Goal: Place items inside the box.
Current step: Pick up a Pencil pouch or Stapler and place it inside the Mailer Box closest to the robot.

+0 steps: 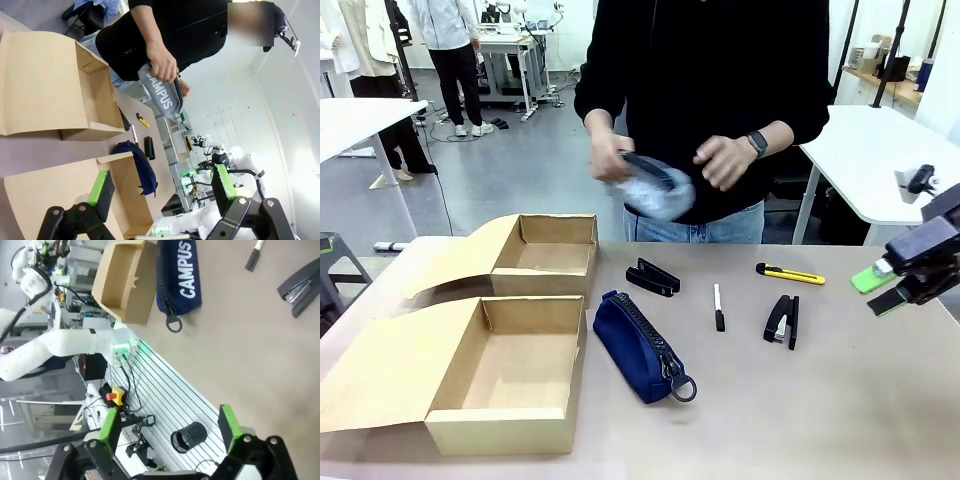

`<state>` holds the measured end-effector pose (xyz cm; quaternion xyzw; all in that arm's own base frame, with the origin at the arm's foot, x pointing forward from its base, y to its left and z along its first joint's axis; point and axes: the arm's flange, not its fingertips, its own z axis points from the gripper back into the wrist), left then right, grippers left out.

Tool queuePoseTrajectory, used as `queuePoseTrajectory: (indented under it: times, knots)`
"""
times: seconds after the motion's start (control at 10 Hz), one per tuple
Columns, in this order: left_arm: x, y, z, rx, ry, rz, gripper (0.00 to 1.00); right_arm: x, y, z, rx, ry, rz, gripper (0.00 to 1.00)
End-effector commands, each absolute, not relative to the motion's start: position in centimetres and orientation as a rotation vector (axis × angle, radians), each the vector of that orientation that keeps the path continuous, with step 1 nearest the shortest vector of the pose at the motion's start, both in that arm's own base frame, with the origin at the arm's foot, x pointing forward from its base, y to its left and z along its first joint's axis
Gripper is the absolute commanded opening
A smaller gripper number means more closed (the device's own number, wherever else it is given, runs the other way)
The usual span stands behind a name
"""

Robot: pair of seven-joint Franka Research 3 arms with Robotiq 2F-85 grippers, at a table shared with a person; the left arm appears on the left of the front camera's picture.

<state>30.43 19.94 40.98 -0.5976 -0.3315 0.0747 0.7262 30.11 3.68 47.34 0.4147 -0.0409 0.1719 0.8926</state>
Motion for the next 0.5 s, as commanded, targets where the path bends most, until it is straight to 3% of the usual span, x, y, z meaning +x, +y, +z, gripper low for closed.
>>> queuePoseTrajectory:
  times: [0.0, 0.2, 0.4]
  knots:
    - [30.4, 19.8, 41.0, -1.331, -0.764, 0.148, 1.0, 30.0, 1.8, 47.0, 0.887, -0.083, 0.306, 1.0]
    - [30.4, 19.8, 41.0, -1.331, -0.764, 0.148, 1.0, 30.2, 2.5, 47.3, 0.877, -0.094, 0.333, 1.0]
    - [30.4, 19.8, 41.0, -1.331, -0.764, 0.148, 1.0, 31.2, 14.5, 48.8, 0.738, -0.193, 0.381, 1.0]
